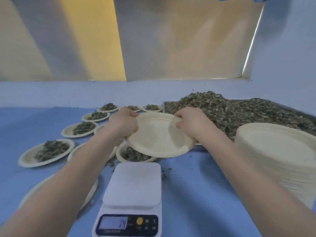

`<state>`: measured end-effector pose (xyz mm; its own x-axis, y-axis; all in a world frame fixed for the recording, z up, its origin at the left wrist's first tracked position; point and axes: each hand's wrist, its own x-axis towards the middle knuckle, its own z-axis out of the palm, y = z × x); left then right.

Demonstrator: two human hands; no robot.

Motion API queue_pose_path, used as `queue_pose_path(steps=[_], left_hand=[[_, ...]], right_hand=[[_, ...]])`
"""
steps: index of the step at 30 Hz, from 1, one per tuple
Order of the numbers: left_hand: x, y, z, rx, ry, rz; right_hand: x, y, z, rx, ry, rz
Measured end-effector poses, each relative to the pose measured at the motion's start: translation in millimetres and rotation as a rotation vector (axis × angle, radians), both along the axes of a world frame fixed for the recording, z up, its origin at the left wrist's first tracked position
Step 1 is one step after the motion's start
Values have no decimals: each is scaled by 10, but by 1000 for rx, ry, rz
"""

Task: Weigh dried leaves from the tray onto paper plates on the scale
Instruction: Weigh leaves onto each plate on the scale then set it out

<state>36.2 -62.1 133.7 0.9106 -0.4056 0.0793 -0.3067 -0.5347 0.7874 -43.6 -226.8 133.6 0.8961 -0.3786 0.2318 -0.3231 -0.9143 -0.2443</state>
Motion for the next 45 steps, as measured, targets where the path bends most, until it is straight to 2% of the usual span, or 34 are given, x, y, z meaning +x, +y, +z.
queue_pose_path(steps=[7,11,17,22,27,32,36,40,45], left_hand=[[125,781,-683,-110,144,198],[97,752,-1022,-185,136,214],[88,583,-1282,-160,50,219],[134,614,-1357,-243,114,220],[105,697,-1395,-513,193,258],[-36,804,-1443,-819,-8,234],[-137,899,-1510,-814,-190,143],[-176,913,-1592,-678,-375,113],[-215,898,-1606,-667,-463,62]], right_hand=[[322,636,-610,99,14,128],[251,593,-885,119,-15,103],[197,465,-1112,129,-15,73],[246,453,-1204,214,-5,60],[236,418,-1216,534,-128,66],[145,414,-1272,976,-341,96],[103,440,-1255,1171,-412,99],[94,464,-1245,1212,-427,123],[77,507,-1269,1205,-461,157]])
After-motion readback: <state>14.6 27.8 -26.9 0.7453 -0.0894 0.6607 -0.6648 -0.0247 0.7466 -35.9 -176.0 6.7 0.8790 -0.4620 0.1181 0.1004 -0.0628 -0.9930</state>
